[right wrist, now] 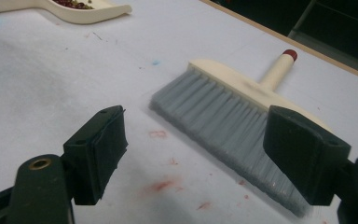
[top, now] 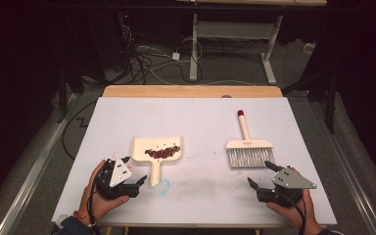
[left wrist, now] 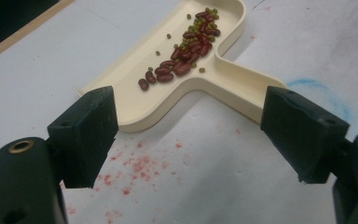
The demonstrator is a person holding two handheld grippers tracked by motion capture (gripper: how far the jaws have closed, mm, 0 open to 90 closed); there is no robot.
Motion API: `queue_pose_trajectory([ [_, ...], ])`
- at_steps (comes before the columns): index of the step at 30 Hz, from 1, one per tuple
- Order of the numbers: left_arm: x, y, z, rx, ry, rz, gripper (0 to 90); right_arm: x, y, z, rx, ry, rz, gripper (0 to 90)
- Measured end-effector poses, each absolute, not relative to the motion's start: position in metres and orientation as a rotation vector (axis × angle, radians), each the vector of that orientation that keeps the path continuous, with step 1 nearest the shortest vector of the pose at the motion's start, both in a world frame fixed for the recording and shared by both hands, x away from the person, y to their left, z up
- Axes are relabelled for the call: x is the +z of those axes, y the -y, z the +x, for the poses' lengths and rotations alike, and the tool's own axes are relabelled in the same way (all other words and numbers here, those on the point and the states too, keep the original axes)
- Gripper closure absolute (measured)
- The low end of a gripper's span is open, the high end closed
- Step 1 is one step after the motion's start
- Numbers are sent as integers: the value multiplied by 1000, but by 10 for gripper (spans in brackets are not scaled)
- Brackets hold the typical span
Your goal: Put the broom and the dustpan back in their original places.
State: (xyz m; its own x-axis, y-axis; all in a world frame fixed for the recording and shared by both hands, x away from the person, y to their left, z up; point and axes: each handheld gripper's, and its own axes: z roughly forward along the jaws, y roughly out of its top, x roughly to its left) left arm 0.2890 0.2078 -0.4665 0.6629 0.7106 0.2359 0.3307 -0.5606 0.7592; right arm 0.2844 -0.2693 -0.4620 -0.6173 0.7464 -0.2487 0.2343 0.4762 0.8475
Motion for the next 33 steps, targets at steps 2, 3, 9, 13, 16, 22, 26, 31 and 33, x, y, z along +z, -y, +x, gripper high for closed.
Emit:
queue_pose_trajectory([
  [2, -467, -208, 288, 704, -790, 2184, 182, -461, 269, 284, 1086, -2109, 795, 214],
  [3, -467, -209, 287, 704, -781, 2193, 182, -461, 269, 284, 1084, -2106, 789, 213],
  [9, -467, -211, 285, 698, -787, 2185, 182, -459, 268, 282, 1089, -2095, 778, 215],
  [13, -467, -210, 284, 704, -780, 2191, 183, -458, 267, 282, 1087, -2087, 774, 213],
  [16, -467, -210, 285, 707, -781, 2189, 182, -458, 267, 282, 1076, -2086, 772, 211],
  [22, -468, -209, 286, 707, -775, 2201, 182, -457, 269, 281, 1078, -2078, 772, 212],
  [26, -468, -209, 286, 704, -778, 2200, 182, -456, 269, 281, 1074, -2071, 769, 212],
  [31, -468, -209, 286, 700, -777, 2203, 182, -455, 270, 281, 1074, -2063, 771, 213],
  [33, -468, -208, 287, 699, -779, 2198, 182, -456, 270, 282, 1069, -2060, 777, 214],
])
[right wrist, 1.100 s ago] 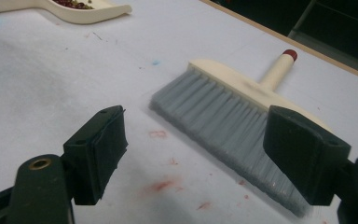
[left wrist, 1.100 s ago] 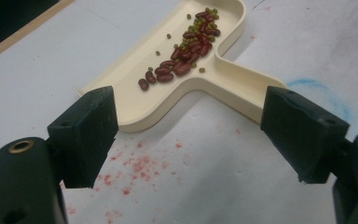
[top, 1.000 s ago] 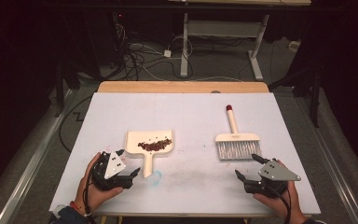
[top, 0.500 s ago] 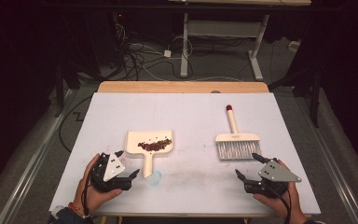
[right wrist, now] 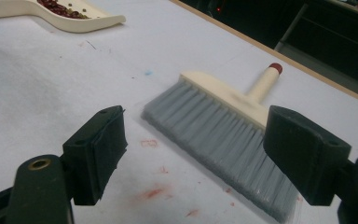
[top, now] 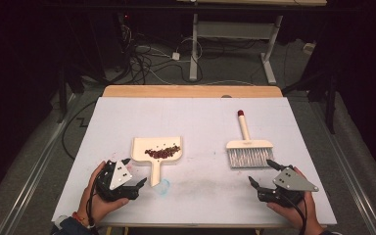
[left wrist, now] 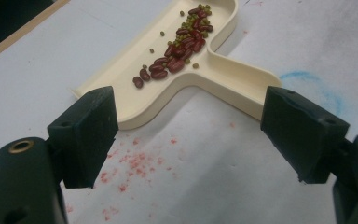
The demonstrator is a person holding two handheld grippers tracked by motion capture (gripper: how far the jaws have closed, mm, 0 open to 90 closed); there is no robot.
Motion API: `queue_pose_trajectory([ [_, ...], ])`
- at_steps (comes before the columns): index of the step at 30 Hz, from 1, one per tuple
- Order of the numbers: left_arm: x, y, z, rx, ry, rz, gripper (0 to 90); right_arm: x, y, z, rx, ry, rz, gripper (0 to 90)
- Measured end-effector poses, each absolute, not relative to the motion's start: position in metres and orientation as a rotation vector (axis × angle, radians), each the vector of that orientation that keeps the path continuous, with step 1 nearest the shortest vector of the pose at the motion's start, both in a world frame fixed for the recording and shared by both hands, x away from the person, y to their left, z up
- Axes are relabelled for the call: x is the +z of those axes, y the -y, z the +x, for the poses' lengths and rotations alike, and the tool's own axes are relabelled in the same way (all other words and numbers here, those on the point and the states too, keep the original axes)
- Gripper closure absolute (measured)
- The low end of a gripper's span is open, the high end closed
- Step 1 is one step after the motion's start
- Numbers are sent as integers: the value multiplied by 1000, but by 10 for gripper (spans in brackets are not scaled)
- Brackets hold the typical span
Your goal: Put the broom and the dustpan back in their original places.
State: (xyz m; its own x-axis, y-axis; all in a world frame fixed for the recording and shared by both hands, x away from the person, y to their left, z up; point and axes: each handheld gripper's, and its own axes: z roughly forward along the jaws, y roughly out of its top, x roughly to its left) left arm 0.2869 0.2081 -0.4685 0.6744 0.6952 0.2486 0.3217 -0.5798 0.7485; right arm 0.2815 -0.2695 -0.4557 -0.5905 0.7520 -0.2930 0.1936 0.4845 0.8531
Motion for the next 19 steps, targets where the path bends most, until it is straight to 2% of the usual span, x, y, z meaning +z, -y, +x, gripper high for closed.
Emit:
queue_pose_trajectory([
  [19, -466, -212, 291, 681, -799, 2153, 182, -452, 272, 285, 1055, -2054, 809, 212],
])
